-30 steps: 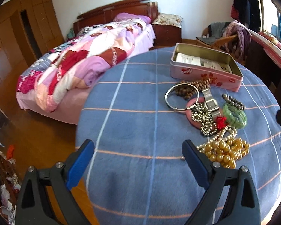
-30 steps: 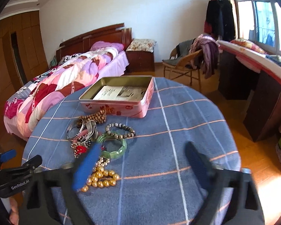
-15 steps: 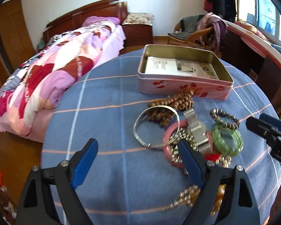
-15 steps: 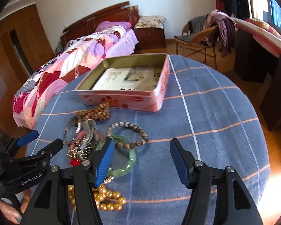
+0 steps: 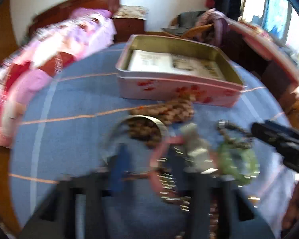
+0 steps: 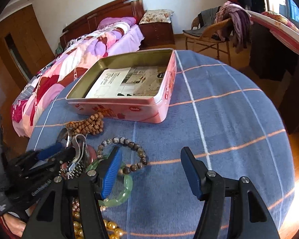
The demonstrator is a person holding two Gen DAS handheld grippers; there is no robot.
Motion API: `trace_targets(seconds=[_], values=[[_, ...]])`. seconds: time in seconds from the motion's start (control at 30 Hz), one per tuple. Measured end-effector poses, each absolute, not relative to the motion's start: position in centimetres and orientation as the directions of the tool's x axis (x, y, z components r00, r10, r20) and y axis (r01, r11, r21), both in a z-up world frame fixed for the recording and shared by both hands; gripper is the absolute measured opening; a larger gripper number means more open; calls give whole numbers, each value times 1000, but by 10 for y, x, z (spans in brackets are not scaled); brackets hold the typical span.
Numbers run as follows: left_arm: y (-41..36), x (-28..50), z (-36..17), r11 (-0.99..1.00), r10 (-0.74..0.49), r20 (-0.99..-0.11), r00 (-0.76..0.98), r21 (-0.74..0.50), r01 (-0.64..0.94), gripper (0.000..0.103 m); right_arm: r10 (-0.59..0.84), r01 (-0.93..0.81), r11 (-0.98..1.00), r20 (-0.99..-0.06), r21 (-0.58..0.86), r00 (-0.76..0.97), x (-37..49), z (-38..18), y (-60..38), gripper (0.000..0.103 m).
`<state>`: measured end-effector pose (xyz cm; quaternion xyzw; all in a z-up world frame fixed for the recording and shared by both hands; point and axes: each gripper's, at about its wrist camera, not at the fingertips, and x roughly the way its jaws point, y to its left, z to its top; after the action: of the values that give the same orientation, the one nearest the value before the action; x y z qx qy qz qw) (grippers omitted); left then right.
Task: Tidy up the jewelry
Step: 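Grasp the silver bangle with the left tool while the right tool grasps the dark bead bracelet, then lift the silver bangle with the left tool while the right tool lifts the dark bead bracelet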
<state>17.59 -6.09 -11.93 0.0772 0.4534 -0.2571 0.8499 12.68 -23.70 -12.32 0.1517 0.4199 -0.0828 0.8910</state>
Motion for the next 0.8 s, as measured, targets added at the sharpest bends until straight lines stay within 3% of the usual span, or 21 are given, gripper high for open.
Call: trace_targets(seconds=[0.13, 0.27, 0.33, 0.37, 0.4, 0.53, 0.6, 0.67, 0.73, 0.8], values=[[-50, 178, -118, 851, -414, -798, 438, -168, 497, 14, 18, 247, 946, -796, 210, 605, 142, -131, -235, 62], [-38, 170, -109, 848, -438, -762, 476, -176, 499, 7, -30, 210, 971, -810, 115, 586, 154, -136, -223, 58], [-31, 166, -101, 843, -460, -742, 487, -194, 502, 7, -54, 195, 978, -811, 75, 583, 156, -137, -220, 42], [-29, 164, -98, 842, -467, -734, 493, -198, 503, 7, -69, 185, 982, -813, 48, 579, 157, -137, -217, 23], [-28, 163, -96, 846, -461, -730, 505, -188, 500, 7, -71, 176, 984, -814, 39, 577, 158, -136, -217, 13], [-33, 165, -100, 865, -400, -744, 535, -113, 490, 8, -22, 200, 973, -809, 119, 588, 153, -134, -228, 9], [-30, 164, -102, 871, -383, -750, 539, -99, 482, 17, -24, 217, 966, -790, 139, 612, 145, -128, -232, 9], [-27, 165, -105, 869, -396, -760, 515, -129, 477, 59, -23, 225, 961, -770, 158, 638, 137, -120, -235, 9], [-26, 166, -104, 863, -423, -752, 505, -164, 478, 69, -23, 231, 958, -756, 171, 654, 132, -114, -238, 9], [-30, 168, -103, 860, -431, -751, 500, -174, 481, 69, -28, 236, 956, -747, 174, 665, 129, -109, -239, 9]])
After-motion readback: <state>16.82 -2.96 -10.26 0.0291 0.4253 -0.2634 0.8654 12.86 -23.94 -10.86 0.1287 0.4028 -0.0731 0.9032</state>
